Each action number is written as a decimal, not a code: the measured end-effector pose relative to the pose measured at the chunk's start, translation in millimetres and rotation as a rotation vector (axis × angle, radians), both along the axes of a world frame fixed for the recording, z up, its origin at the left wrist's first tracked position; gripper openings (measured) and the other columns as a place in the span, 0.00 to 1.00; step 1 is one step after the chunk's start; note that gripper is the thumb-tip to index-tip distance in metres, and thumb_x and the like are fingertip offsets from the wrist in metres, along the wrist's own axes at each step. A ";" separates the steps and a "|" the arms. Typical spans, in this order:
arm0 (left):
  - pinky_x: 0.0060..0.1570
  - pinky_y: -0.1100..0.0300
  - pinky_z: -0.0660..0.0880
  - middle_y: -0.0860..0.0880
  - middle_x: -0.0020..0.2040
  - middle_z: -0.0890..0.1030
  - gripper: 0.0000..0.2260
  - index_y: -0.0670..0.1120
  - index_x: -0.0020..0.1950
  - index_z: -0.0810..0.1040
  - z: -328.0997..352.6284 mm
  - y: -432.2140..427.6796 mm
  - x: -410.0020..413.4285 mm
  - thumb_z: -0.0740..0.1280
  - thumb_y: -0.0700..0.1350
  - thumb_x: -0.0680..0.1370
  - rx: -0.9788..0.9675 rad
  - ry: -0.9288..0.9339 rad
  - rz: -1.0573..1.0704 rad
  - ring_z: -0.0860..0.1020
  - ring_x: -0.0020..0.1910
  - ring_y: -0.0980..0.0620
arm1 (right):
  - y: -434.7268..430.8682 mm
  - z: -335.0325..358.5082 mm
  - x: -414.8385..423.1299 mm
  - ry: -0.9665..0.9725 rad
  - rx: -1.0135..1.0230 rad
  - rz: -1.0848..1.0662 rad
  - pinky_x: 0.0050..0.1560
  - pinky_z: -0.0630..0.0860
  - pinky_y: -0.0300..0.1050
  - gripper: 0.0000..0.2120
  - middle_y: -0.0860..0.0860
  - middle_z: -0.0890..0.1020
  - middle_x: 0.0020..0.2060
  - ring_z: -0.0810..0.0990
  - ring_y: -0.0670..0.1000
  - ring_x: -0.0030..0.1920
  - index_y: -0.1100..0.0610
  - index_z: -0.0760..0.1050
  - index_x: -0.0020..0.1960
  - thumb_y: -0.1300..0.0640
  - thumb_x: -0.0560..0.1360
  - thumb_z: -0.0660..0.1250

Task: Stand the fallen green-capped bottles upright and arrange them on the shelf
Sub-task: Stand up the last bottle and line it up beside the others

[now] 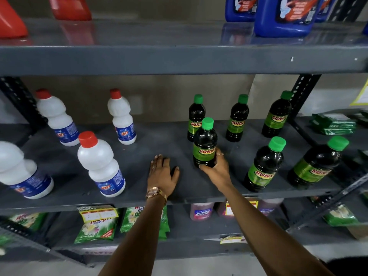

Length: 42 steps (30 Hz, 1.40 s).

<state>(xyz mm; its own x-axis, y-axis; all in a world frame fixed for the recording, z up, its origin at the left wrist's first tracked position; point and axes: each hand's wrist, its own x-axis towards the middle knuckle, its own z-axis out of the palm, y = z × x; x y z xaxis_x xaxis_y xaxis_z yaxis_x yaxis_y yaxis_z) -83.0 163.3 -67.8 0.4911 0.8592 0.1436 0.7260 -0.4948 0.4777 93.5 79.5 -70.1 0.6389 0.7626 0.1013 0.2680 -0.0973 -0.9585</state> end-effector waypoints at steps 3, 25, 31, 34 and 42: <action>0.76 0.50 0.49 0.40 0.75 0.61 0.25 0.43 0.71 0.62 -0.4 0.2 2.1 0.58 0.54 0.78 0.007 0.003 -0.002 0.55 0.76 0.42 | 1.5 2.0 2.2 -0.017 0.019 -0.015 0.57 0.75 0.46 0.32 0.49 0.80 0.55 0.79 0.50 0.58 0.51 0.70 0.61 0.56 0.62 0.80; 0.73 0.52 0.60 0.43 0.73 0.67 0.23 0.50 0.71 0.66 7.2 -26.2 -7.0 0.61 0.40 0.76 -0.184 -0.143 -0.168 0.63 0.73 0.44 | -84.3 5.5 -18.2 -0.074 -0.114 0.262 0.50 0.71 0.24 0.29 0.36 0.79 0.51 0.77 0.31 0.53 0.45 0.70 0.61 0.50 0.64 0.79; 0.68 0.47 0.67 0.53 0.67 0.74 0.38 0.59 0.70 0.59 5.8 -70.6 -7.1 0.70 0.55 0.62 -0.426 -0.258 -0.195 0.70 0.68 0.50 | -137.6 0.6 -29.8 -0.019 0.168 -0.112 0.52 0.76 0.33 0.23 0.38 0.82 0.49 0.81 0.41 0.52 0.42 0.76 0.52 0.43 0.60 0.80; 0.63 0.47 0.73 0.52 0.64 0.77 0.40 0.57 0.66 0.66 5.3 -89.0 8.1 0.73 0.66 0.58 -0.353 -0.283 -0.076 0.71 0.67 0.50 | -164.7 -5.4 -9.4 -0.062 0.216 -0.471 0.56 0.75 0.43 0.31 0.46 0.77 0.52 0.77 0.45 0.52 0.45 0.73 0.54 0.37 0.57 0.79; 0.50 0.52 0.79 0.53 0.50 0.82 0.28 0.59 0.49 0.76 11.9 -98.0 21.6 0.76 0.65 0.54 -0.262 -0.409 0.095 0.80 0.51 0.51 | -147.5 -4.6 53.6 -0.188 -0.032 -0.220 0.61 0.72 0.62 0.34 0.53 0.81 0.55 0.76 0.59 0.59 0.55 0.73 0.63 0.45 0.61 0.79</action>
<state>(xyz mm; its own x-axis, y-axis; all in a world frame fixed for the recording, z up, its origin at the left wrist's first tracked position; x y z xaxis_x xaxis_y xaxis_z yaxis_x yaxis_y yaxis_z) -61.3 65.3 -55.9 0.3575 0.9304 0.0814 0.4894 -0.2608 0.8321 147.1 -68.0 -74.8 0.7619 0.6122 0.2116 0.4096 -0.2022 -0.8896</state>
